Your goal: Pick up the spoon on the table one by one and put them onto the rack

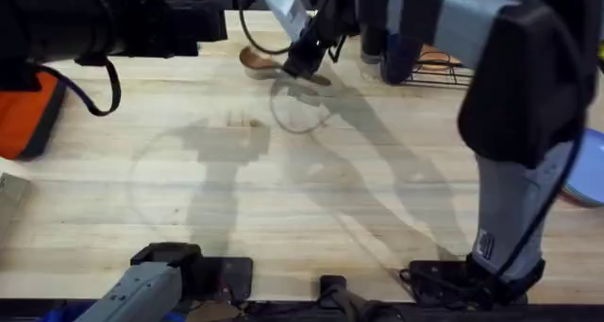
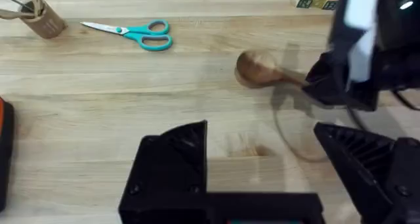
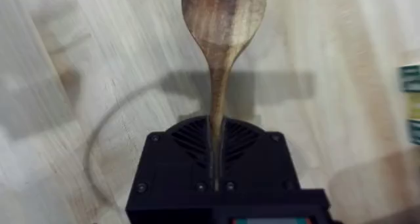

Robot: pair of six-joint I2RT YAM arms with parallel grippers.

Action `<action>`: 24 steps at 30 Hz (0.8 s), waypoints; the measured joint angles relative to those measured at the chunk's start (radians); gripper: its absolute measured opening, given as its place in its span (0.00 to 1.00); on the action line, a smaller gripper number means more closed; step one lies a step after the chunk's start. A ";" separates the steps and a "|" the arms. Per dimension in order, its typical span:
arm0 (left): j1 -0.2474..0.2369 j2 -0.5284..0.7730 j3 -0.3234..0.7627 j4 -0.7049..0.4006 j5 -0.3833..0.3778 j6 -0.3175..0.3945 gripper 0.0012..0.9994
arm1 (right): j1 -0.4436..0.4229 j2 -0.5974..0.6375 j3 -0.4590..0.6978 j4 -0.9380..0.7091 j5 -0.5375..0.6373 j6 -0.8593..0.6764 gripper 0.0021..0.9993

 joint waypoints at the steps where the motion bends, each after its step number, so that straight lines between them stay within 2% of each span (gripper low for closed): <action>1: 0.000 0.000 0.000 0.000 0.000 0.000 0.99 | -0.002 -0.017 0.000 0.000 0.000 0.000 0.03; 5: 0.000 0.000 0.000 0.000 0.000 0.000 0.99 | -0.017 -0.082 0.000 0.000 0.000 0.000 0.03; 18: 0.000 0.000 0.000 0.000 0.000 0.000 0.99 | -0.088 -0.176 0.000 0.044 0.000 0.000 0.03; 21: 0.000 0.000 0.000 0.000 0.000 0.000 0.99 | -0.127 -0.208 0.000 0.160 0.000 0.029 0.03; 22: 0.000 0.000 0.000 0.000 0.000 0.000 0.99 | -0.149 -0.211 0.000 0.251 0.000 0.071 0.03; 24: 0.000 0.000 0.000 0.000 0.000 0.000 0.99 | -0.165 -0.211 0.000 0.300 0.000 0.100 0.03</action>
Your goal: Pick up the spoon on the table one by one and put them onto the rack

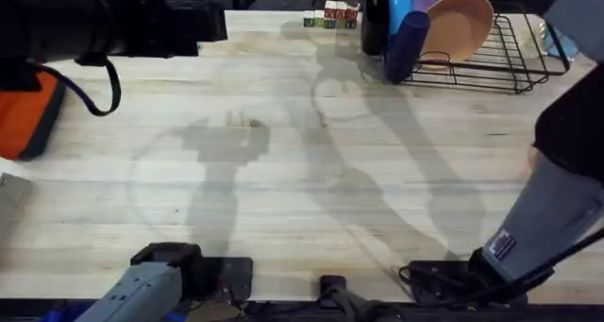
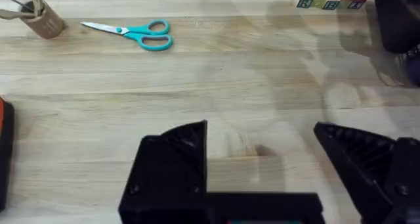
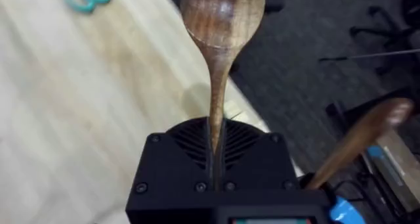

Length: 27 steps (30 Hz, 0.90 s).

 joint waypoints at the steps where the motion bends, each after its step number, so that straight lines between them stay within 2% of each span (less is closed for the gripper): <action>1: 0.000 0.000 0.000 0.000 0.000 0.000 0.99 | -0.007 0.000 0.000 0.020 0.000 0.012 0.03; 10: 0.000 0.000 0.000 0.000 0.000 0.000 0.99 | -0.096 0.000 0.000 0.152 0.000 0.162 0.03; 17: 0.000 0.000 0.000 0.000 0.000 0.000 0.99 | -0.146 0.000 0.000 0.155 0.000 0.202 0.03; 27: 0.000 0.000 0.000 0.000 0.000 0.000 0.99 | -0.159 0.000 0.000 0.111 0.000 0.225 0.03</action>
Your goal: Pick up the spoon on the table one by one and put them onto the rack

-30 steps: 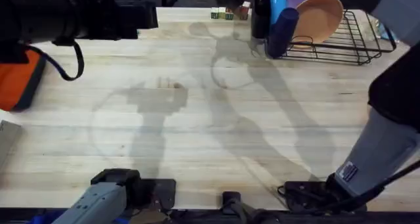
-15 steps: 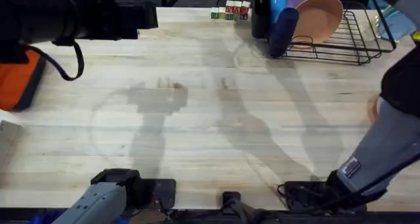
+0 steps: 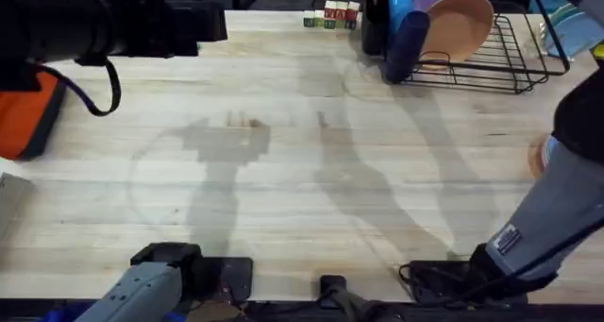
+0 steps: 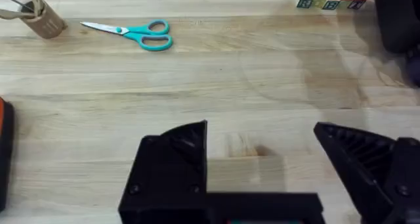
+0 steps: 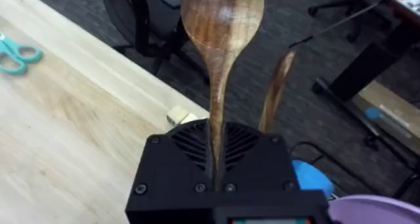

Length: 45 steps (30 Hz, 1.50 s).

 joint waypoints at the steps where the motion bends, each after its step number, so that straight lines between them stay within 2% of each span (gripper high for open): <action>1: 0.000 0.000 0.000 0.000 0.000 0.000 0.99 | 0.000 0.000 0.000 -0.008 0.000 0.000 0.03; 13: 0.000 0.000 0.000 0.000 0.000 0.000 0.99 | 0.000 -0.050 0.000 -0.217 0.000 -0.039 0.03; 20: 0.000 0.000 0.000 0.000 0.000 0.000 0.99 | 0.000 -0.109 -0.013 -0.235 0.000 -0.062 0.03; 30: 0.000 0.000 0.000 0.000 0.000 0.000 0.99 | -0.005 -0.233 -0.202 -0.228 0.000 -0.080 0.03; 31: 0.000 0.000 0.000 0.000 0.000 0.000 0.99 | -0.005 -0.278 -0.253 -0.226 0.000 -0.080 0.03; 34: 0.000 0.000 0.000 0.000 0.000 0.000 0.99 | -0.005 -0.333 -0.304 -0.224 0.000 -0.081 0.03; 41: 0.000 0.000 0.000 0.000 0.000 0.000 0.99 | -0.005 -0.383 -0.341 -0.160 -0.004 -0.080 0.03; 44: 0.000 0.000 0.000 0.000 0.000 0.000 0.99 | -0.005 -0.383 -0.360 -0.065 -0.021 -0.077 0.03; 45: 0.000 0.000 0.000 0.000 0.000 0.000 0.99 | -0.005 -0.383 -0.391 0.045 -0.033 -0.063 0.03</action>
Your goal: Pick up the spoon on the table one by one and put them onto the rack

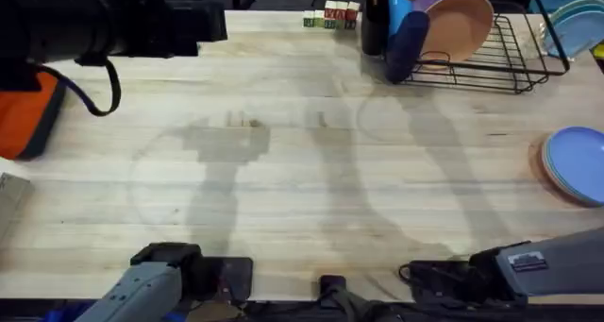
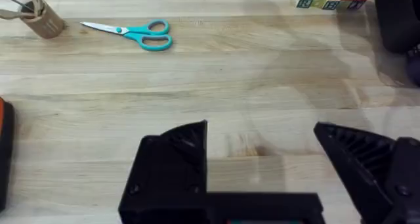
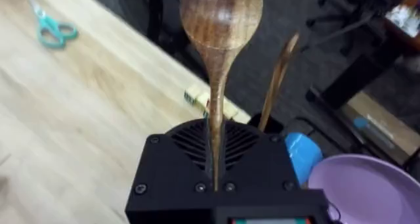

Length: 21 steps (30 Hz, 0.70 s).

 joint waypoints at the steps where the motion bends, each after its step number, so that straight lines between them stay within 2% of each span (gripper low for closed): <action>1: 0.000 0.000 0.000 0.000 0.000 0.000 0.99 | 0.000 0.000 -0.014 0.036 -0.002 0.007 0.03; 12: 0.000 0.000 0.000 0.000 0.000 0.000 0.99 | 0.000 0.003 -0.225 0.481 -0.012 0.070 0.03; 21: 0.000 0.000 0.000 0.000 0.000 0.000 0.99 | 0.000 0.105 -0.241 0.629 -0.011 0.097 0.03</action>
